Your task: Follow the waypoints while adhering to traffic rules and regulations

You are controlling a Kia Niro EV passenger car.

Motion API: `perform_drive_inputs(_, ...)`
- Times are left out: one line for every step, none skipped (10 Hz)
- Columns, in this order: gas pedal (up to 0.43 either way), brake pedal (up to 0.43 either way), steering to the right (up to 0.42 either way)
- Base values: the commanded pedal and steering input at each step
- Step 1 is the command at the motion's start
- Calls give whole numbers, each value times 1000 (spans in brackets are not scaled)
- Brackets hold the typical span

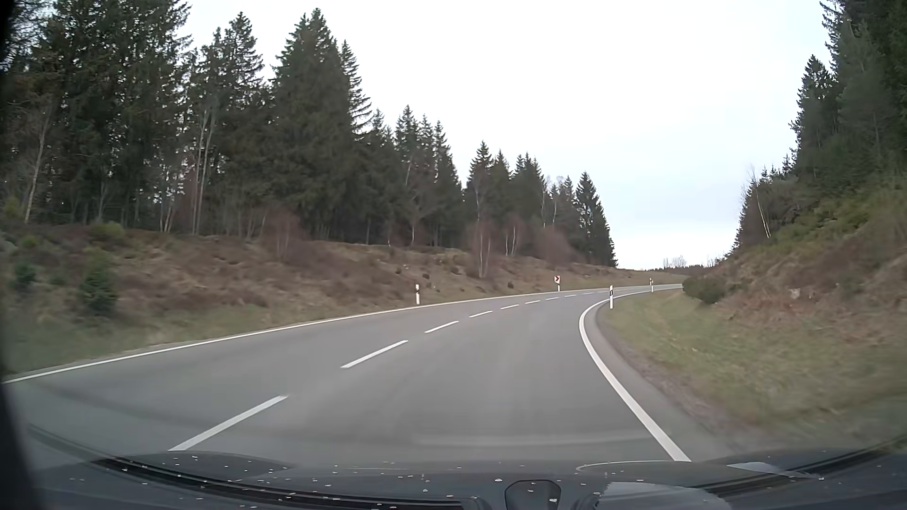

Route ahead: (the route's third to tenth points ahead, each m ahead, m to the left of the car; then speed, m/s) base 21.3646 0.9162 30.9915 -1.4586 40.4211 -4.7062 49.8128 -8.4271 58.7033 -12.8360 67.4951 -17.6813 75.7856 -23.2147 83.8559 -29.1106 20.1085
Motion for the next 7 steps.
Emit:
perform_drive_inputs(220,0,47)
perform_drive_inputs(220,0,47)
perform_drive_inputs(220,0,47)
perform_drive_inputs(220,0,47)
perform_drive_inputs(220,0,48)
perform_drive_inputs(220,0,49)
perform_drive_inputs(220,0,49)
